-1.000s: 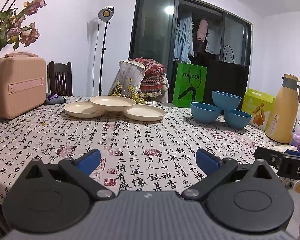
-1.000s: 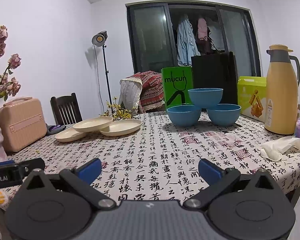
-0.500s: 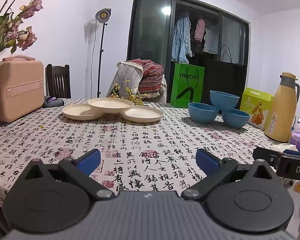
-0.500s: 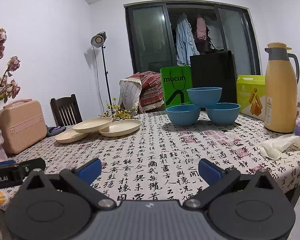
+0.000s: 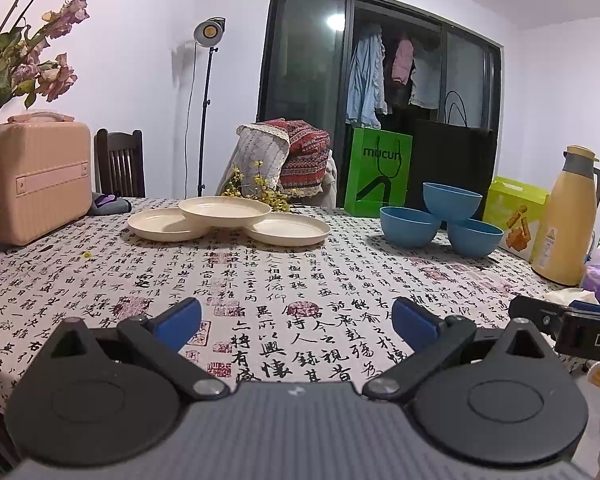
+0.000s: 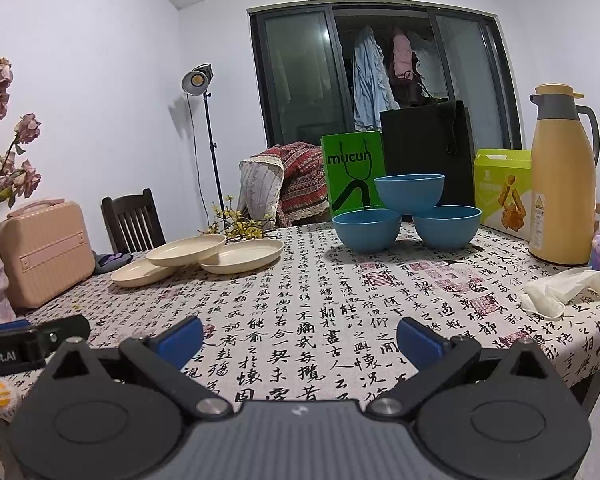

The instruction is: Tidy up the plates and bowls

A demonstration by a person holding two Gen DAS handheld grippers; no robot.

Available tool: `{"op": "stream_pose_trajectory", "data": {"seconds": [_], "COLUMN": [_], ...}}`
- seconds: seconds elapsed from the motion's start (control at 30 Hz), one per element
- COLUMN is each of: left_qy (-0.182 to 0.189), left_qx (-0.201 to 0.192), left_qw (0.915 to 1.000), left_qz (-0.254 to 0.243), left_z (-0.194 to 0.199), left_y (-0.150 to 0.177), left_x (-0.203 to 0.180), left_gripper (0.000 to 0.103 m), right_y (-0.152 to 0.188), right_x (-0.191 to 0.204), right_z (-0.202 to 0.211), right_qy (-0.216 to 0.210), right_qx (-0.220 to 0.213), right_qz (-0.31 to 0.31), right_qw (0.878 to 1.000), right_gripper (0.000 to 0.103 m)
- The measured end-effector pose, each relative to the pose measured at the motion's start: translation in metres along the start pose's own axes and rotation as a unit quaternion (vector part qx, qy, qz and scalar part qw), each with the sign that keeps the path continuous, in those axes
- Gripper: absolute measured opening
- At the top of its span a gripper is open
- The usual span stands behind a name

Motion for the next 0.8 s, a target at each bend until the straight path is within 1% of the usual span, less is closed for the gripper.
{"op": "stream_pose_trajectory", "data": {"seconds": [0.8], "left_qy": [0.001], "left_qx": [-0.011], "left_qw": [0.9999], "left_qz": [-0.002], "left_z": [0.0065], "left_y": [-0.0039], "left_x": [-0.0012], "left_gripper": [0.103], "right_y": [-0.0033], "right_x": [-0.0015], "right_z": [0.0056], "right_qy": [-0.001], "right_qx": [-0.004], "right_qz": [-0.004], "right_qw": [1.000], "right_gripper": [0.103]}}
Point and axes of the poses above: each gripper's, at about its wrist camera, not at the fingertips, and z roughly against the way its jaws point, x to its left, y to its underside, the point moved 4 cm from there along -z, roughly the way its jaws point, and after that the axes turned 14 degrees about -x, right-handed, at the moved point
